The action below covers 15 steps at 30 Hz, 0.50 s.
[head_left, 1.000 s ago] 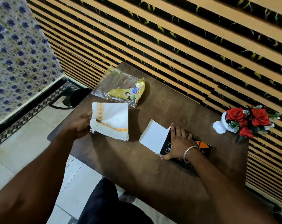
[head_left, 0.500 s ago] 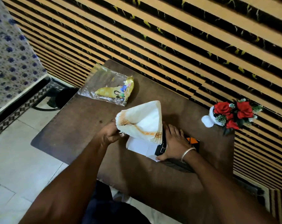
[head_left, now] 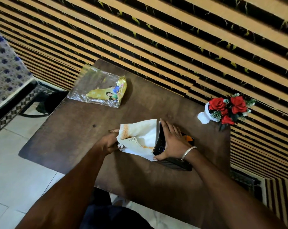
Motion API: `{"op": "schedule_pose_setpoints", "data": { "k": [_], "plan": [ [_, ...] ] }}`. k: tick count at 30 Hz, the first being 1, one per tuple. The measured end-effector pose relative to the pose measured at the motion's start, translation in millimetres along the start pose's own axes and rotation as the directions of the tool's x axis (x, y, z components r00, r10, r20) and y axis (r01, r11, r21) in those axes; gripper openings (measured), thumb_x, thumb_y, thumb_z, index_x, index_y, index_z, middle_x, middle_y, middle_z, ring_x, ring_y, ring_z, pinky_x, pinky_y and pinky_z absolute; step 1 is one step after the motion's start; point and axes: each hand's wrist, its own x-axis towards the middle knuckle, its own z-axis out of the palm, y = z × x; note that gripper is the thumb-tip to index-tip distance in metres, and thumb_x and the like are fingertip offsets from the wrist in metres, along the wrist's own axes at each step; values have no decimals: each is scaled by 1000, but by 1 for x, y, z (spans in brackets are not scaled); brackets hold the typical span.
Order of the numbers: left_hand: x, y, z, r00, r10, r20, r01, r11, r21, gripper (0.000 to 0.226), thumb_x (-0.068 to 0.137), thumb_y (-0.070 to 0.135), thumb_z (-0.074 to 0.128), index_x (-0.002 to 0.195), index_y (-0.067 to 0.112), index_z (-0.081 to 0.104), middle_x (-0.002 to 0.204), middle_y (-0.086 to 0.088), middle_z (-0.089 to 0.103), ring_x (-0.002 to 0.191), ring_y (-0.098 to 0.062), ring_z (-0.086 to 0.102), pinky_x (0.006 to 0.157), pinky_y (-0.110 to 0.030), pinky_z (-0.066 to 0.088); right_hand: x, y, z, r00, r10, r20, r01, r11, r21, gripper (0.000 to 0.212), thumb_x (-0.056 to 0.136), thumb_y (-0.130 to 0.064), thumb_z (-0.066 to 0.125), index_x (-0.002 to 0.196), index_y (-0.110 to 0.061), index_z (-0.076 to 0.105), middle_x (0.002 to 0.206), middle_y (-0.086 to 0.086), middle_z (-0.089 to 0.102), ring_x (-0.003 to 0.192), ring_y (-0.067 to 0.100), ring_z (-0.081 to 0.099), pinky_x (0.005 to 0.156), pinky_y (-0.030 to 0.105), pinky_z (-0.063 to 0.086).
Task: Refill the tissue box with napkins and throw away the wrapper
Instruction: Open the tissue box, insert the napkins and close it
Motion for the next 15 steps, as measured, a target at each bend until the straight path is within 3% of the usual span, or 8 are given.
{"op": "schedule_pose_setpoints", "data": {
  "k": [9,15],
  "plan": [
    [3,12,-8,997,-51,63,44,994,101,39,90,-10,49,78,10,80,80,-17,71,64,-28,64,55,-31,57,-3,-14,5,998,-60,-26,58,995,-79,153,41,-81,72,156,-16,-6,162,6,11,150,25,13,123,53,13],
    [1,9,19,993,-118,30,114,988,108,26,88,-10,50,74,1,69,57,-11,63,45,-20,60,42,-24,49,-3,-21,11,998,-65,3,65,992,-106,152,43,-83,68,156,-18,-10,162,6,9,150,27,10,122,58,9]
  ]
}}
